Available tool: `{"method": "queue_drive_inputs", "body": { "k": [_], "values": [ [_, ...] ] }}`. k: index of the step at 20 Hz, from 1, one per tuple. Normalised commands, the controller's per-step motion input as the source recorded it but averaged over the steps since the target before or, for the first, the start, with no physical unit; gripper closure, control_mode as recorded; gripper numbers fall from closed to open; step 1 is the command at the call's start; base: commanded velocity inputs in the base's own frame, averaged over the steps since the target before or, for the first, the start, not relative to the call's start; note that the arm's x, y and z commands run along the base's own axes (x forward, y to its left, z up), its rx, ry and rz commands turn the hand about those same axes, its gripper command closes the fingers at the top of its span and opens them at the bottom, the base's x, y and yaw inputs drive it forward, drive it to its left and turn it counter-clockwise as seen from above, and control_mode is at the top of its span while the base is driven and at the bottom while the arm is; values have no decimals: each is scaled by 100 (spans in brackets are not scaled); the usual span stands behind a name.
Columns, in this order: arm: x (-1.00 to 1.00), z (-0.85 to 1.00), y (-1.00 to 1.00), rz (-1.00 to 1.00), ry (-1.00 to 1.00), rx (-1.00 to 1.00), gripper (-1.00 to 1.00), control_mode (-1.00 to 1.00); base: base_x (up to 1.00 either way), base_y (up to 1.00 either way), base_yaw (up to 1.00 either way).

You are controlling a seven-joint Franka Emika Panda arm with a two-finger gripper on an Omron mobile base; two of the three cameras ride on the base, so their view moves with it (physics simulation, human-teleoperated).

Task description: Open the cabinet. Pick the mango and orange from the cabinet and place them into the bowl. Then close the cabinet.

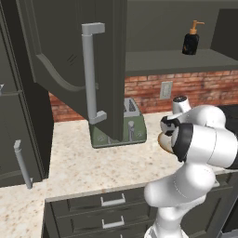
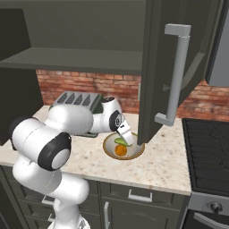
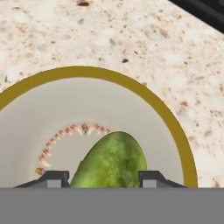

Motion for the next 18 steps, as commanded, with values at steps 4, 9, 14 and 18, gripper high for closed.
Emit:
{"method": "queue_drive_inputs", "body": {
  "k": [4, 9, 14, 18],
  "values": [
    [2, -6, 0, -2, 0, 0, 100, -100, 0, 0, 0],
    [0, 0, 0, 0, 2, 0, -100, -100, 0, 0, 0],
    [0, 0, 0, 0, 1, 0, -100, -100, 0, 0, 0],
    [0, 0, 0, 0, 0, 0, -100, -100, 0, 0, 0]
  ]
}}
